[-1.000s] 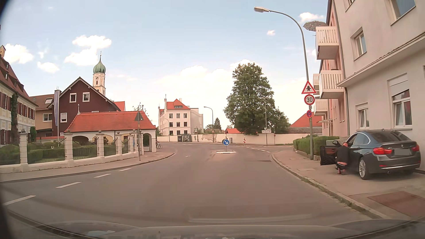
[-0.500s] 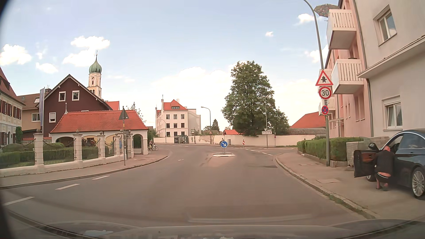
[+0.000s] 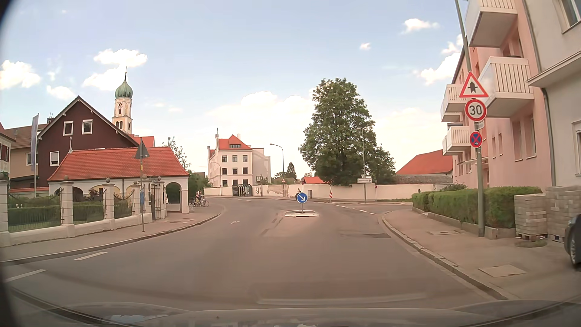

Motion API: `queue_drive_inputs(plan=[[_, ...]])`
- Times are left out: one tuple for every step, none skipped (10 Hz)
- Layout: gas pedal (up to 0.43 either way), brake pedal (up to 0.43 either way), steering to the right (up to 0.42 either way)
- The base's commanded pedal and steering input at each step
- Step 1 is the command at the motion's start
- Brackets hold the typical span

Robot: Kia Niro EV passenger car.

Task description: Follow the waypoints while adhering to traffic rules and regulations

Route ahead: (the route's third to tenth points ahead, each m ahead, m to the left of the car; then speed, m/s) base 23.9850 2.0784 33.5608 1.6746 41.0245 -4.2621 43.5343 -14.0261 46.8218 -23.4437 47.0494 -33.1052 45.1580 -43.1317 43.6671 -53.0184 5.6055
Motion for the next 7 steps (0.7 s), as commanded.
queue_drive_inputs(plan=[[0.087, 0.024, 0.015], [0.079, 0.018, 0.015], [0.047, 0.024, 0.015], [0.039, 0.024, 0.017], [0.039, 0.018, 0.019], [0.039, 0.018, 0.022], [0.039, 0.018, 0.026]])
